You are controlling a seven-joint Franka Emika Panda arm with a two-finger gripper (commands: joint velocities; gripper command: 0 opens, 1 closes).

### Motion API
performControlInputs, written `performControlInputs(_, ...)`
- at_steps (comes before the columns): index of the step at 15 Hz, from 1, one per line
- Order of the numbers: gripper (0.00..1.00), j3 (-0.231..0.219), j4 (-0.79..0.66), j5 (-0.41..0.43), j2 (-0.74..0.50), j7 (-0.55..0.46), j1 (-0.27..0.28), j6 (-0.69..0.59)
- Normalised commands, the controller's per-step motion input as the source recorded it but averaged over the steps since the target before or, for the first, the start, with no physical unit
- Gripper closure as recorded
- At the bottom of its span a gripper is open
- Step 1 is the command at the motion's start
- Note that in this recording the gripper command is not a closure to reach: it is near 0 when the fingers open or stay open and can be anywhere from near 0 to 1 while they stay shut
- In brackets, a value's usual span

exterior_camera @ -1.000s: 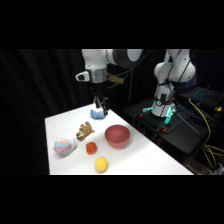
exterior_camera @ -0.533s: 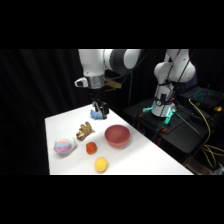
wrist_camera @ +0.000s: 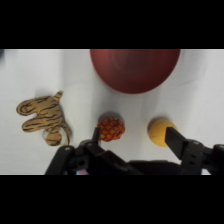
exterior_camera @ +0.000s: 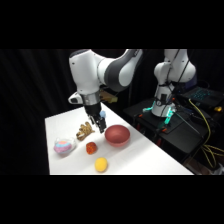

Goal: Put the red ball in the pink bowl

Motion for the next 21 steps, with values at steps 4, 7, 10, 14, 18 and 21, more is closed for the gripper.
performControlInputs(4, 0.00, 0.029, 0.48, 0.044, 0.46, -0.27, -0.081, 0.02)
performControlInputs(7, 0.00, 0.053, 0.42, 0.025, 0.37, -0.24, -0.060, -0.03)
performControlInputs(10, 0.00, 0.076, 0.29, 0.038, 0.23, -0.23, -0.063, -0.07)
performControlInputs(14, 0.00, 0.091, 0.10, 0.059, 0.10, -0.23, -0.075, -0.05)
performControlInputs(18, 0.00, 0.082, 0.06, 0.058, 0.12, -0.28, -0.110, -0.01)
performControlInputs(21, 0.00, 0.076, 0.20, 0.048, 0.19, -0.29, -0.130, -0.03)
